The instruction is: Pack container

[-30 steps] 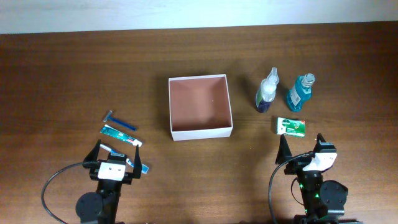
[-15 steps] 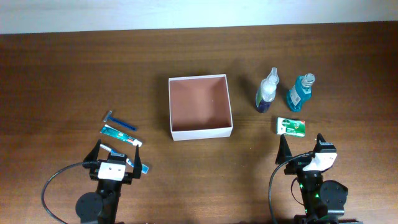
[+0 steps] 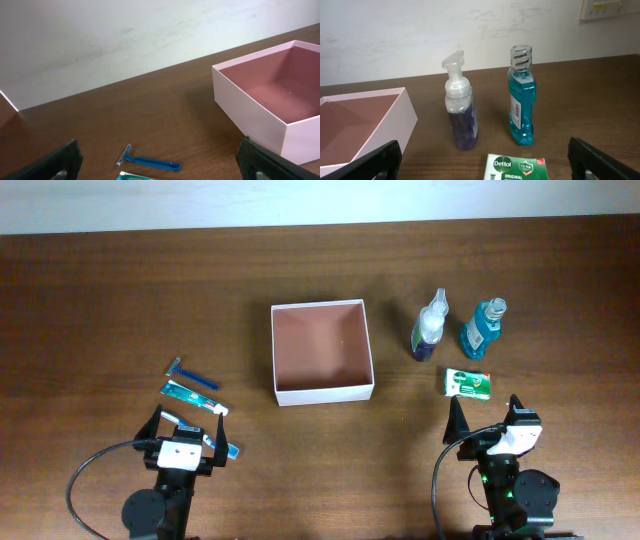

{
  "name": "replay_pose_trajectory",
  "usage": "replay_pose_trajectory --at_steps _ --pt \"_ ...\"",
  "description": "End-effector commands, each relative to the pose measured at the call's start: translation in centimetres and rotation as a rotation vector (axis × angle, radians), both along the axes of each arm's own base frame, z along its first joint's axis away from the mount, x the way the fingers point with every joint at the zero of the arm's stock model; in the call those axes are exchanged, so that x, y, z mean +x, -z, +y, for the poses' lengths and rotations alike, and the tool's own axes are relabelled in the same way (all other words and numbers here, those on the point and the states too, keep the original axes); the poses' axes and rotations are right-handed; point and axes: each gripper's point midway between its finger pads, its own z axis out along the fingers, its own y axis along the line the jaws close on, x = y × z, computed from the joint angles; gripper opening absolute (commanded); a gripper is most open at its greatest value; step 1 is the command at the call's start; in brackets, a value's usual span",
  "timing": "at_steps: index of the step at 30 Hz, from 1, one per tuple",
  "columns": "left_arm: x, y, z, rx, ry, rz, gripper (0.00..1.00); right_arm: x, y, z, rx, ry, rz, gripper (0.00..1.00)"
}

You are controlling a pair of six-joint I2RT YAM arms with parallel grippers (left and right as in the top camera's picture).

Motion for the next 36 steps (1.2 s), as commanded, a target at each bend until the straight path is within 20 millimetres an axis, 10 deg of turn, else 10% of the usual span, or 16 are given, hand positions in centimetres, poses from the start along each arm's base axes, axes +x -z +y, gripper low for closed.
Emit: replay_pose_trajectory --at_steps 1,27,36 --pt "0.0 0.0 0.3 -0.015 -0.014 -0.004 0.99 0.0 0.2 0.3 0.0 -0.013 -0.001 0.99" --pt "0.0 0.0 0.3 -0.015 -0.014 -0.004 0.99 0.0 -0.2 -0.3 -0.003 0.021 -0.016 0.99" --pt "0.0 0.0 0.3 -0.015 -0.014 -0.004 1.0 -0.7 -4.2 -0.2 -0.005 0.02 -0.031 0.99"
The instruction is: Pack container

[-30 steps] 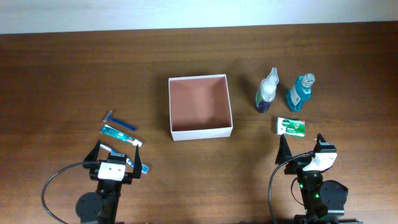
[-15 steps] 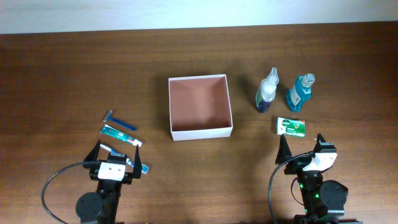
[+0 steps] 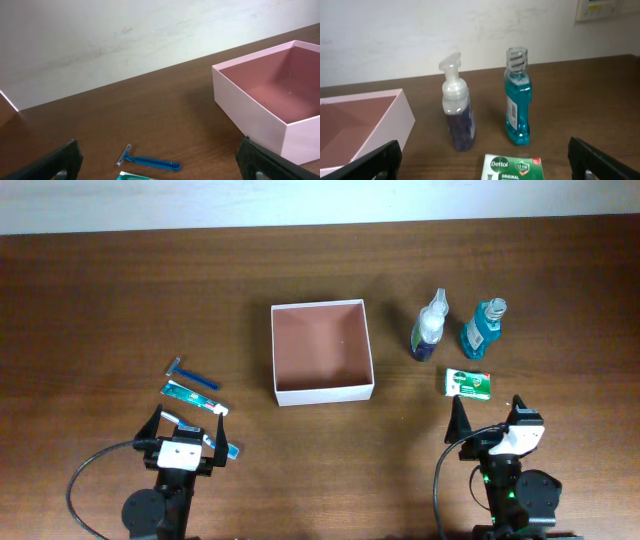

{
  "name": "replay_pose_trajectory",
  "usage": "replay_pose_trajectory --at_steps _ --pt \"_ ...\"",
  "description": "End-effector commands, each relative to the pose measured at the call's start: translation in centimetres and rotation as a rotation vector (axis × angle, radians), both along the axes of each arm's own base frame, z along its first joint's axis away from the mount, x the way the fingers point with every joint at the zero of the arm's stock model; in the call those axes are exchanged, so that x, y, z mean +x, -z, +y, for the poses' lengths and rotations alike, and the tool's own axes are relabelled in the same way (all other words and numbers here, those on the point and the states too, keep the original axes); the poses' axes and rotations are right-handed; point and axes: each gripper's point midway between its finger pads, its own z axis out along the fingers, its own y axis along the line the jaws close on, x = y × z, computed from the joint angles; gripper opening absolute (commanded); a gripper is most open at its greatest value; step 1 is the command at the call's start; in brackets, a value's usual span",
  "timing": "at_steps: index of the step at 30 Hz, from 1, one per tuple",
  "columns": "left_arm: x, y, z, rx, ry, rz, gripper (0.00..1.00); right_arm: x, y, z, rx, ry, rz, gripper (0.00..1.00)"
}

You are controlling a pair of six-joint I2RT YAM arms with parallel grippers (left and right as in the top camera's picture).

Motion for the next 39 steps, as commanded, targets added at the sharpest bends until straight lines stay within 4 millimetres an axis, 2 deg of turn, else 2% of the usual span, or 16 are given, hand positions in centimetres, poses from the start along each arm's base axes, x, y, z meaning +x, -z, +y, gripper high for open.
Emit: replay_pose_trajectory --at_steps 1,6,9,15,19,24,27,32,39 --pt "0.0 0.0 0.3 -0.015 -0.014 -0.004 1.0 -0.5 -3.9 0.1 -0.003 0.0 -0.017 0.99" --pt "0.0 0.0 0.3 -0.015 -0.014 -0.004 0.99 -0.3 -5.7 0.1 0.008 -0.004 0.13 0.99" --pt "0.0 0.0 0.3 -0.015 -0.014 -0.004 0.99 0.4 -7.7 0.1 0.014 -0.004 0.23 0.99" --pt "0.0 0.0 0.3 -0.015 -0.014 -0.004 0.99 2.2 -11.2 0.0 0.006 -0.013 0.472 0.99" --pt "0.0 0.0 0.3 -0.015 -0.014 -0.004 0.99 4.1 -13.0 0.2 0.025 -0.034 0.558 0.99" --pt "0.0 0.0 0.3 -0.015 -0.014 -0.004 0.99 7.7 -11.4 1.6 0.018 -0.145 0.614 0.99" --pt "0.0 0.0 0.3 -0.015 -0.014 -0.004 0.99 10.5 -8.9 1.6 0.024 -0.153 0.67 0.99" --pt "0.0 0.0 0.3 -0.015 -0.014 -0.004 0.99 14.8 -5.0 2.7 -0.001 -0.214 0.748 0.99" --pt "0.0 0.0 0.3 -0.015 -0.014 -0.004 0.99 19.3 -3.9 5.1 -0.084 -0.258 0.751 0.99"
